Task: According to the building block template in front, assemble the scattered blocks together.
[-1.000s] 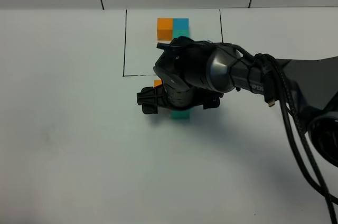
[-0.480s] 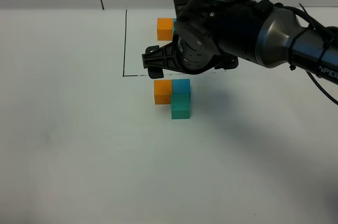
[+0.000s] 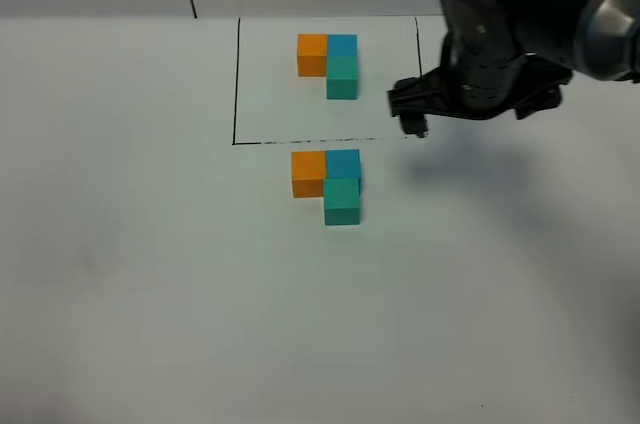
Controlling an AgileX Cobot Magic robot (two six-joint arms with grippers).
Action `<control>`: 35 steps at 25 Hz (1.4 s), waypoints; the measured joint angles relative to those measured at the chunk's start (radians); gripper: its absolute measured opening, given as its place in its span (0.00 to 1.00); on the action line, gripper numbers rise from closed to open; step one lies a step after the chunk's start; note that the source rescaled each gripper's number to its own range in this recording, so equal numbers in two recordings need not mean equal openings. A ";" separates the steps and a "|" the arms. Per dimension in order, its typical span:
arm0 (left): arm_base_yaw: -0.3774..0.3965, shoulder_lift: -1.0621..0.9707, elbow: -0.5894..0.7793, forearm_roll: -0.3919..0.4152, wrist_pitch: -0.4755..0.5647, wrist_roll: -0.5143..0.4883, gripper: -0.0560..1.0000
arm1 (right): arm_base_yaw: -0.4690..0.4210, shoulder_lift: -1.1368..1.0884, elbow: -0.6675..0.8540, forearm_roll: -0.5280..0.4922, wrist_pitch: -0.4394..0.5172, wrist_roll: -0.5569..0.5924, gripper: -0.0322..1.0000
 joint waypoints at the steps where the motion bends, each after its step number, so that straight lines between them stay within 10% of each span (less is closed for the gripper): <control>1: 0.000 0.000 0.000 0.000 0.000 0.000 0.77 | -0.043 -0.010 0.017 0.013 0.002 -0.039 0.92; 10: 0.000 0.000 0.000 0.000 0.000 0.000 0.77 | -0.335 -0.256 0.248 0.131 -0.022 -0.320 0.86; 35: 0.001 0.000 0.000 0.000 0.000 0.000 0.77 | -0.347 -1.722 0.970 0.235 0.127 -0.375 0.86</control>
